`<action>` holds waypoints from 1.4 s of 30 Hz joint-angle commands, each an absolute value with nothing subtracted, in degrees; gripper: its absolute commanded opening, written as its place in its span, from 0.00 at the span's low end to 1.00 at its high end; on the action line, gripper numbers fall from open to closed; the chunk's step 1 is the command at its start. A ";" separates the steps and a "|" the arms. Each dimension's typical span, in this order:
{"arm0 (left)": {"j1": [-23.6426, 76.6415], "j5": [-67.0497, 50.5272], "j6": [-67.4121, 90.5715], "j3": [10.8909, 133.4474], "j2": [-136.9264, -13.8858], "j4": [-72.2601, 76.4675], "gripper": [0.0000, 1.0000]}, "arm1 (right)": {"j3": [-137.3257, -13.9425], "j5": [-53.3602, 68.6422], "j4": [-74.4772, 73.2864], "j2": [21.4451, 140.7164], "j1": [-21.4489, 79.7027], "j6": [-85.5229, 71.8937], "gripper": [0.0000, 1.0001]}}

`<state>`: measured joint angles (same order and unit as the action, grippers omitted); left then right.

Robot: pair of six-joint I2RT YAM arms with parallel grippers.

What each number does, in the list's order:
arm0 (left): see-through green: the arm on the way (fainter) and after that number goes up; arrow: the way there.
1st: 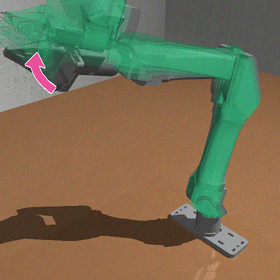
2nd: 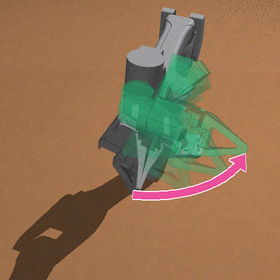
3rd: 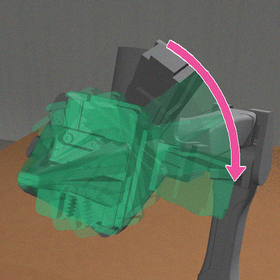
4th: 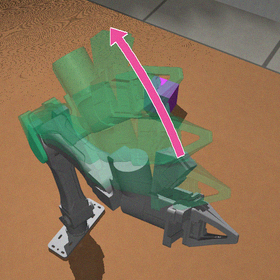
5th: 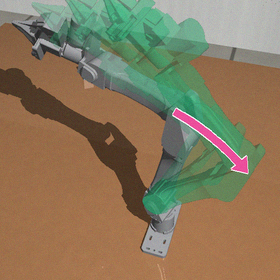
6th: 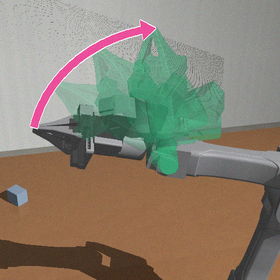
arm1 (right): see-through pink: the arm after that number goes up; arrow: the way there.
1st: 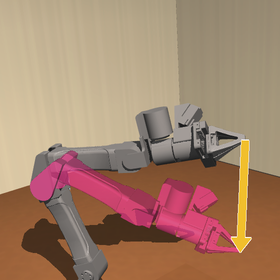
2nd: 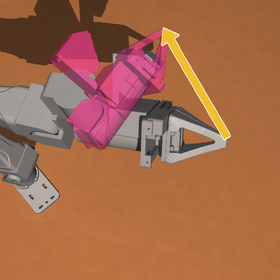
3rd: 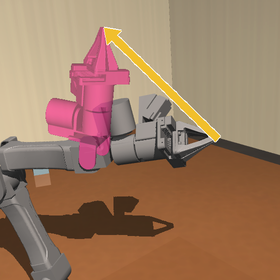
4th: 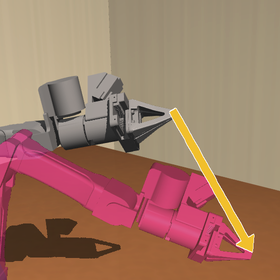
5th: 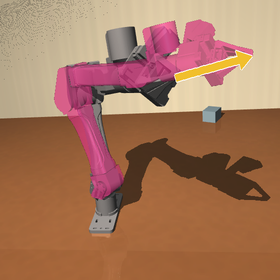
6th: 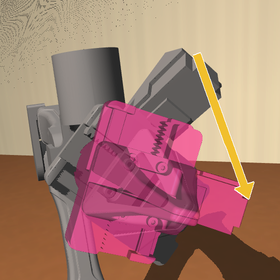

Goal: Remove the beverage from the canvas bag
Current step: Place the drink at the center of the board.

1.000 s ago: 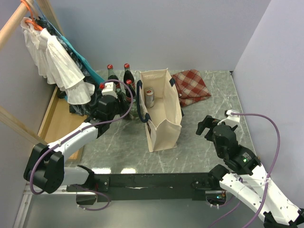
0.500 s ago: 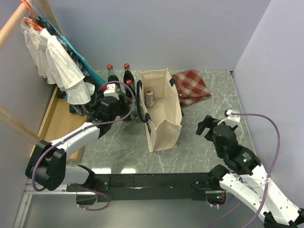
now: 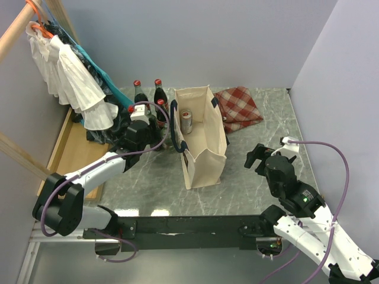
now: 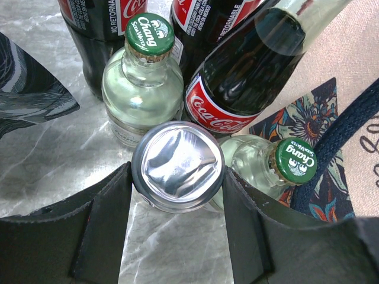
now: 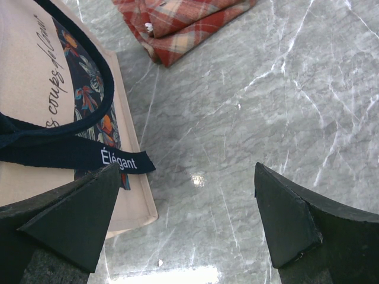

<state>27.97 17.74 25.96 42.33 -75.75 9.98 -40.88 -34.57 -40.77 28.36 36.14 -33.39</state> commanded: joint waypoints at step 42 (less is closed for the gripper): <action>30.06 22.50 26.81 43.95 -71.54 11.43 0.76 | -40.96 -34.80 -39.11 27.95 36.47 -33.22 1.00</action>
